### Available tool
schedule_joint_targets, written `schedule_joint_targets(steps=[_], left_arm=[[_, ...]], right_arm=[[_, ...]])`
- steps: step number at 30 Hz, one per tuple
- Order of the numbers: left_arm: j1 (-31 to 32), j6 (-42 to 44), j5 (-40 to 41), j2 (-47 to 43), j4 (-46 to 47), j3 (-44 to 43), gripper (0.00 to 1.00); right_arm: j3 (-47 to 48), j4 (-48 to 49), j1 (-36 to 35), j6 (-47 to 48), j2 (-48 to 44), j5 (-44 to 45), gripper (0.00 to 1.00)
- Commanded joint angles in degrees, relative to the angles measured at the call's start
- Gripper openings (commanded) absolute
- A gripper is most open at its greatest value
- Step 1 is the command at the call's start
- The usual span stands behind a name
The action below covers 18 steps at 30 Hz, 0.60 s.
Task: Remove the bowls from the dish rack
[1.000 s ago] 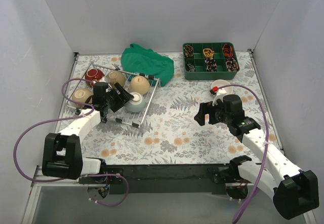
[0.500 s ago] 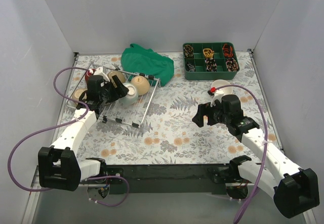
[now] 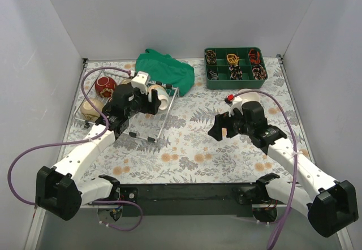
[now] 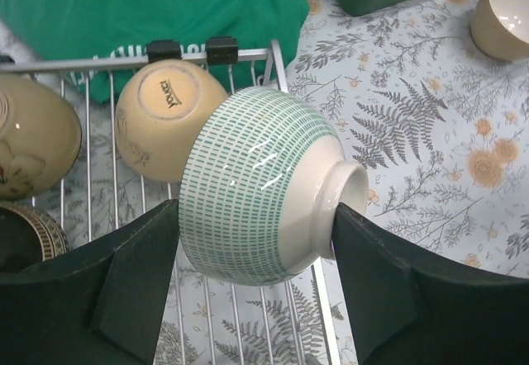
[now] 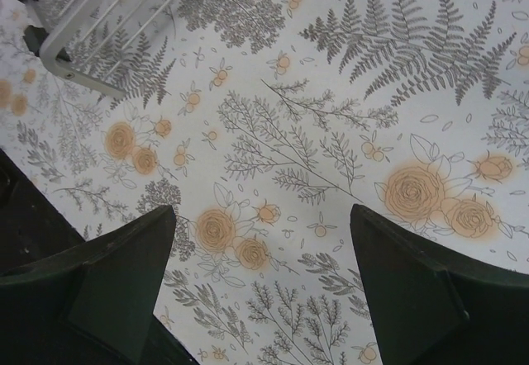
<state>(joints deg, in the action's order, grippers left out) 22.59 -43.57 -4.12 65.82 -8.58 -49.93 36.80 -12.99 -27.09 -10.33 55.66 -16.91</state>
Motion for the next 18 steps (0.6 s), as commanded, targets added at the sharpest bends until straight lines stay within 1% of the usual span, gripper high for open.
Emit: schedule_joint_targets(steps=[1, 3, 4, 6, 11, 16, 18], left_arm=[[2.54, 12.43, -2.55, -3.59, 7.95, -1.22, 0.0], [3.68, 15.26, -5.62, -4.03, 8.23, -0.26, 0.0], [4.39, 19.01, -7.64, -4.38, 10.14, 0.18, 0.0], [5.7, 21.85, -10.02, -4.39, 10.16, 0.89, 0.0], [9.66, 29.84, -11.78, -5.7, 9.9, 3.17, 0.0], [13.53, 35.56, -14.25, -8.69, 8.93, 6.15, 0.0], [15.19, 37.67, -14.86, -10.36, 8.93, 6.86, 0.0]], right_arm=[[5.21, 3.23, -0.42, -0.66, 0.77, -5.05, 0.95], [7.05, 4.2, -0.59, -1.01, 1.47, -6.9, 0.95], [8.63, 4.64, -0.59, -0.75, 2.17, -9.17, 0.95], [11.26, 5.17, -0.59, -0.13, 3.4, -10.16, 0.95], [16.9, 6.93, -0.77, -0.22, 7.96, -13.67, 0.95], [24.09, 5.44, -0.77, 4.07, 14.2, -19.11, 0.95], [25.42, 5.35, -0.77, 5.31, 15.88, -22.01, 0.95]])
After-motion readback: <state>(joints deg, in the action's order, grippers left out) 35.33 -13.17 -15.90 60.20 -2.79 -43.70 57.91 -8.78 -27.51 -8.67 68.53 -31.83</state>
